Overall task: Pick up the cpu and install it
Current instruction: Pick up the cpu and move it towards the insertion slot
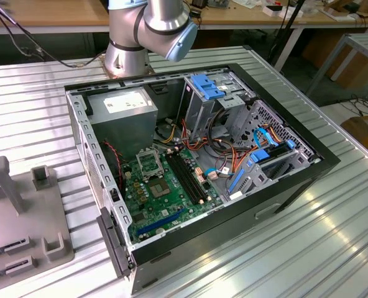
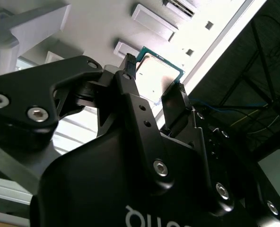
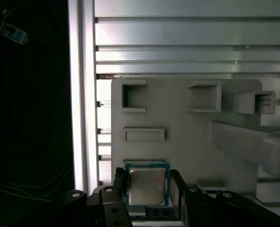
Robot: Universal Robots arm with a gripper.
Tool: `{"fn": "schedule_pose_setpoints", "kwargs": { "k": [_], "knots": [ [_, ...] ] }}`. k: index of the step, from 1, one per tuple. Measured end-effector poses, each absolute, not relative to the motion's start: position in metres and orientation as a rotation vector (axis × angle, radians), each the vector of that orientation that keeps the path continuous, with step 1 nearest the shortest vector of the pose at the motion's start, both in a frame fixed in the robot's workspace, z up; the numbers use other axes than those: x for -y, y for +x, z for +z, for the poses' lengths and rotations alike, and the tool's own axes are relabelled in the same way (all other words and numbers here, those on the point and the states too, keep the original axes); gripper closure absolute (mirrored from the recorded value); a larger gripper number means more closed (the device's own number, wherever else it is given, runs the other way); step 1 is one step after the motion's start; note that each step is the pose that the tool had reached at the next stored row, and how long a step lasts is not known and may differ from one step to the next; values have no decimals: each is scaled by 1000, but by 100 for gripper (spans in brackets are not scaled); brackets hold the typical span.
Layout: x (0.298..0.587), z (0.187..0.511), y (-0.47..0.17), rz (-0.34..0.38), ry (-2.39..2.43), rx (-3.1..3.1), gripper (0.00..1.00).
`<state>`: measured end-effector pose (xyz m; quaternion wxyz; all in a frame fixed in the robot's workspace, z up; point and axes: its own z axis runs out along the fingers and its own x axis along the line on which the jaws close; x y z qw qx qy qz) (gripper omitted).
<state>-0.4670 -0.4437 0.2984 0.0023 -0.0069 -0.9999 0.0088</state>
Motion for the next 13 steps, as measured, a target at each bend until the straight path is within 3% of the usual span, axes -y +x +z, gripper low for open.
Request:
{"fn": "schedule_pose_setpoints", "kwargs": {
  "k": [13],
  "knots": [
    [444,314,-467,28,-22,3137,53]
  ]
}}
